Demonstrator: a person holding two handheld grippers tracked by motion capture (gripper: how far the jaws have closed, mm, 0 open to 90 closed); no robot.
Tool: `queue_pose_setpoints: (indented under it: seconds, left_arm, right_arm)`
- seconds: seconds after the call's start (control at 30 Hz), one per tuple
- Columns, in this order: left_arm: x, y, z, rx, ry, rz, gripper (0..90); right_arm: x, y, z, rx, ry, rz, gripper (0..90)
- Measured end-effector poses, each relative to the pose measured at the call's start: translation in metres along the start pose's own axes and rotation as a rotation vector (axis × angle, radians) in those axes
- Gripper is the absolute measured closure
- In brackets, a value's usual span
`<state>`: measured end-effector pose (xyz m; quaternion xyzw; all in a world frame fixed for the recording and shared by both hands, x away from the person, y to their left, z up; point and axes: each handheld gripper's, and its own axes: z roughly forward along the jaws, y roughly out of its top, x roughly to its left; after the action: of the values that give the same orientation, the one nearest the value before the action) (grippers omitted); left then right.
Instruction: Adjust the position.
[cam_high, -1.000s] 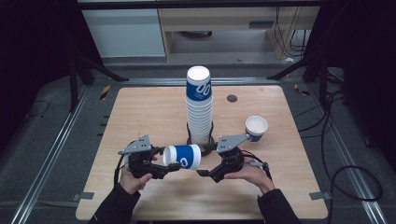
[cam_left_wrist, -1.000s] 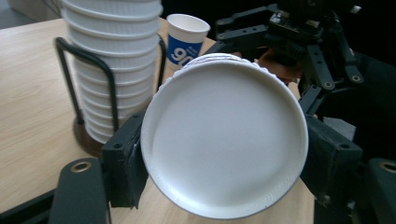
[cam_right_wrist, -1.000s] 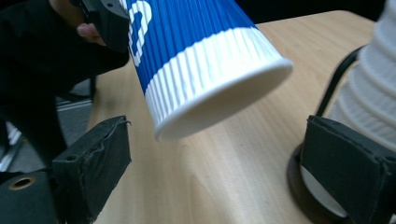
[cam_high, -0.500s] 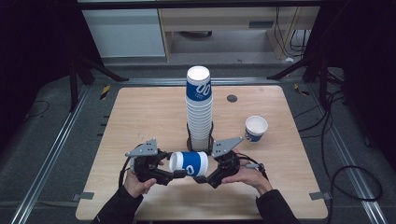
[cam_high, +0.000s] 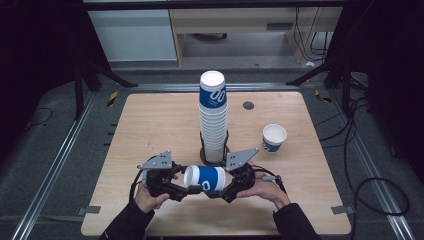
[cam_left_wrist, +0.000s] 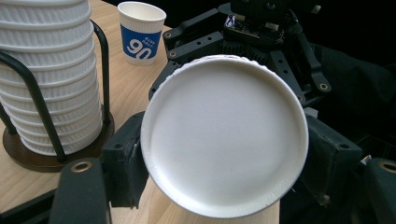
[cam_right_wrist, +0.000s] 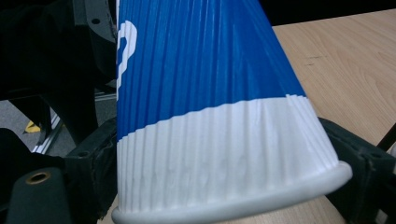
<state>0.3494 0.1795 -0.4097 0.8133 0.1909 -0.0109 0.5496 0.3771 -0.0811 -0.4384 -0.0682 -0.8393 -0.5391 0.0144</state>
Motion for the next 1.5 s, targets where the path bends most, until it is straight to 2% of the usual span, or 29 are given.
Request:
queue_pose_setpoints:
  seconds: [0.3, 0.53, 0.6, 0.8, 0.93, 1.13, 1.33, 1.5]
  left_arm:
    - [0.002, 0.000, 0.001, -0.002, 0.011, -0.011, 24.1]
    - [0.004, 0.003, -0.008, 0.018, 0.027, -0.002, 18.1]
    - [0.006, 0.003, -0.009, 0.035, 0.044, 0.006, 17.1]
    - [0.010, -0.002, -0.004, 0.117, 0.035, 0.008, 14.7]
    - [0.011, -0.005, 0.005, 0.181, 0.025, 0.018, 13.5]
    - [0.010, -0.010, 0.016, 0.250, 0.015, 0.034, 13.3]
    - [0.008, -0.015, 0.027, 0.314, 0.008, 0.054, 15.2]
    - [0.006, -0.017, 0.030, 0.328, -0.009, 0.054, 22.9]
  right_arm:
    - [-0.002, -0.002, -0.002, 0.026, 0.001, 0.001, 14.9]
    - [-0.005, -0.004, -0.007, 0.061, -0.027, -0.007, 15.0]
    - [-0.006, -0.004, -0.009, 0.076, -0.047, -0.015, 14.9]
    - [-0.006, -0.006, -0.010, 0.124, -0.077, -0.037, 14.8]
    - [-0.004, -0.008, -0.003, 0.170, -0.069, -0.058, 14.8]
    - [0.001, -0.011, 0.012, 0.245, -0.060, -0.090, 14.7]
    - [0.005, -0.011, 0.020, 0.265, -0.039, -0.110, 14.6]
    - [0.008, -0.011, 0.023, 0.277, -0.033, -0.118, 14.7]
